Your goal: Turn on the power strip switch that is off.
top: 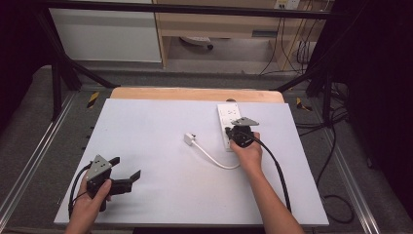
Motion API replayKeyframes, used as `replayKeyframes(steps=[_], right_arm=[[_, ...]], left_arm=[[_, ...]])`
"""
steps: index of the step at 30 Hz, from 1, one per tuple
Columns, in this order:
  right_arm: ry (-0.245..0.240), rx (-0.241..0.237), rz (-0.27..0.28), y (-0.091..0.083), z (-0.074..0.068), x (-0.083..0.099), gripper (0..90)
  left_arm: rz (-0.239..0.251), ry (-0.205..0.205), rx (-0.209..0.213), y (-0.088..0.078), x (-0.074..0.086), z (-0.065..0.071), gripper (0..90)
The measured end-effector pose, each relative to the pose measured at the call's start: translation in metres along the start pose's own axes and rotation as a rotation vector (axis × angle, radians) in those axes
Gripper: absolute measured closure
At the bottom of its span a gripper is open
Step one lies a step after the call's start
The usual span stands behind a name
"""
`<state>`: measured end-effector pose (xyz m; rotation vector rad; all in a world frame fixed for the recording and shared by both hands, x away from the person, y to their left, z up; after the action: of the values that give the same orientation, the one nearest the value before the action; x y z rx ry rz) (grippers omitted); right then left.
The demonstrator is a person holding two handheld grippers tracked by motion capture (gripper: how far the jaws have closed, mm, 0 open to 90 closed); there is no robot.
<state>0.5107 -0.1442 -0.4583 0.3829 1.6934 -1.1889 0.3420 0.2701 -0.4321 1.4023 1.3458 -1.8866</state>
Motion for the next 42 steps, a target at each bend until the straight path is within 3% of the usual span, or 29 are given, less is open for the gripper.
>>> replayKeyframes(steps=[16, 24, 30, 42], right_arm=[[0.022, -0.011, -0.007, 0.0, 0.0, -0.002, 90.0], [0.015, -0.024, 0.02, -0.007, -0.004, -0.008, 90.0], [0.049, -0.035, 0.025, -0.015, -0.003, -0.011, 82.8], [0.059, -0.075, 0.049, -0.032, -0.005, -0.021, 70.1]], left_arm=[[0.001, -0.004, -0.001, 0.0, 0.0, -0.001, 6.3], [0.002, -0.004, 0.0, -0.001, 0.0, -0.001, 6.3], [0.002, -0.004, 0.0, 0.0, 0.0, -0.001, 6.3], [-0.001, 0.0, 0.0, 0.0, 0.0, -0.001, 6.3]])
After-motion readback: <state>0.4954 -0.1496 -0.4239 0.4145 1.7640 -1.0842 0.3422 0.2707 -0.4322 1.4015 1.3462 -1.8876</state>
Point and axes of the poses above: each handheld gripper's, and its own axes: y roughly forward along the jaws, x roughly out of its underside, z roughly to its right, the point moved 2 cm from there along y, roughly forward along the jaws, and after that the axes turned 4 degrees about -x, right-handed, at the moved point
